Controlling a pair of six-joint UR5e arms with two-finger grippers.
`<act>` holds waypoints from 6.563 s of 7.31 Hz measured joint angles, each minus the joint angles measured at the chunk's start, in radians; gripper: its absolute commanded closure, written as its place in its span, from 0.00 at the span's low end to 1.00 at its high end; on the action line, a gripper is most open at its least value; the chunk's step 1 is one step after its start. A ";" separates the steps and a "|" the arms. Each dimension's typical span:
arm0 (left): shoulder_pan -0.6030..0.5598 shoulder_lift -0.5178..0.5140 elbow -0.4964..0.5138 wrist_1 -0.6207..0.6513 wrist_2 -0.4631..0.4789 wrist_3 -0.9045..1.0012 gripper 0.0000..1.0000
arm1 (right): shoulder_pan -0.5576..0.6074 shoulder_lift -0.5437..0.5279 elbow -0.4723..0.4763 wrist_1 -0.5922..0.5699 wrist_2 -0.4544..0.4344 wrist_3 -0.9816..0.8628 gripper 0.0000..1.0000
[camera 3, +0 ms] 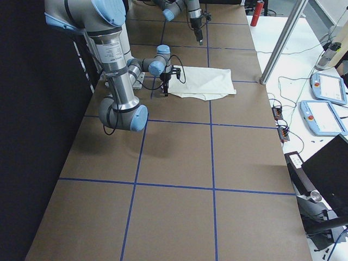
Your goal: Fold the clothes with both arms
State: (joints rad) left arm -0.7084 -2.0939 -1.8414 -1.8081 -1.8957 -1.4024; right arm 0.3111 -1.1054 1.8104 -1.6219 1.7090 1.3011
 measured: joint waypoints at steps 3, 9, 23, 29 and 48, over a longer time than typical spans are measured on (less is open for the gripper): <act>0.012 0.001 0.001 -0.001 0.001 -0.002 0.00 | 0.027 -0.001 0.000 -0.022 0.019 -0.011 0.00; 0.034 0.000 0.008 -0.003 0.003 -0.010 0.00 | 0.066 -0.009 0.012 -0.105 0.030 -0.052 0.00; 0.377 0.056 0.007 0.004 0.185 -0.472 0.14 | 0.168 0.004 0.169 0.014 0.078 -0.075 0.00; 0.410 0.038 0.024 0.110 0.229 -0.473 0.27 | 0.170 0.001 0.166 0.019 0.077 -0.066 0.00; 0.422 0.036 -0.047 0.165 0.242 -0.354 1.00 | 0.165 -0.011 0.168 0.020 0.077 -0.026 0.00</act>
State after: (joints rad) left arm -0.2864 -2.0576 -1.8887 -1.6426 -1.6539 -1.7562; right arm 0.4762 -1.1167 1.9789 -1.6020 1.7862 1.2754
